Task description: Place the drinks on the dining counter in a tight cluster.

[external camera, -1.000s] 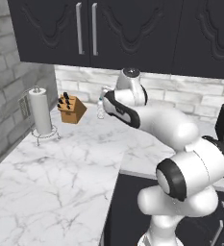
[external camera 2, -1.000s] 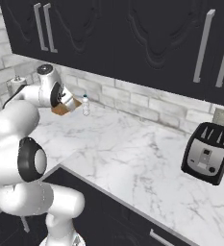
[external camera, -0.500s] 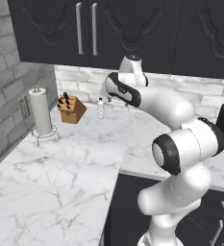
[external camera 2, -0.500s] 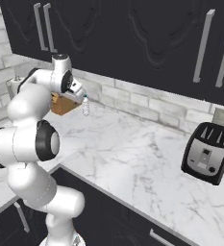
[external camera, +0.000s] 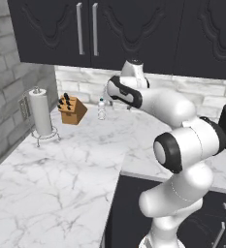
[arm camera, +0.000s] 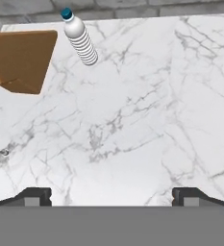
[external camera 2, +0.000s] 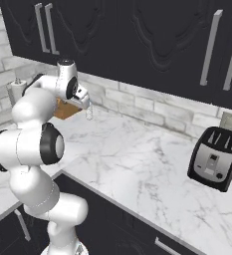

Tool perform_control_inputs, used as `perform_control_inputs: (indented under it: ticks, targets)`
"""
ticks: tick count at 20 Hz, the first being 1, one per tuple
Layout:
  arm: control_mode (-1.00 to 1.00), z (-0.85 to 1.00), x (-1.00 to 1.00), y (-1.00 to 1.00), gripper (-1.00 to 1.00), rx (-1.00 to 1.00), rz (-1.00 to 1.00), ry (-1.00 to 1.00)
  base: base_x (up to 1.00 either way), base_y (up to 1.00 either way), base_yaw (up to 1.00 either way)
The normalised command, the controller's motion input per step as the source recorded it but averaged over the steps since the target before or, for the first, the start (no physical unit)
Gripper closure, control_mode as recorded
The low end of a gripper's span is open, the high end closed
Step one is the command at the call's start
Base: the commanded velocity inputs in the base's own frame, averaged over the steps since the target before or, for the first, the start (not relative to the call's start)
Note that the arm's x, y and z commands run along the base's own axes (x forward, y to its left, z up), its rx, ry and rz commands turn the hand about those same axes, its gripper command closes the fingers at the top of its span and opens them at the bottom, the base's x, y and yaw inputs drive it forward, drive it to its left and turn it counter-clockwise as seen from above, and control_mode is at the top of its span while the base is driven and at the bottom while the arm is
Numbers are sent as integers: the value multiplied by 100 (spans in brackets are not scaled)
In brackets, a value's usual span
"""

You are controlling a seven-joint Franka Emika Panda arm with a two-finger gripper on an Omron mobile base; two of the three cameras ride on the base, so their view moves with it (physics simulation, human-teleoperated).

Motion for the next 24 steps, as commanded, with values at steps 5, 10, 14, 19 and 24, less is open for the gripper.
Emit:
perform_control_inputs:
  ticks: [5,10,14,19,24]
  targets:
    - [-100,-24,1,0,-100,0,0,-1,0,0,0]
    - [-100,-7,22,3,-100,-3,-1,0,0,0,0]
    - [-100,0,56,23,-100,-10,-3,0,0,0,0]
    - [-100,0,61,34,-100,-8,-3,0,0,0,0]
    - [-100,-3,55,26,-100,-1,-1,0,0,0,0]
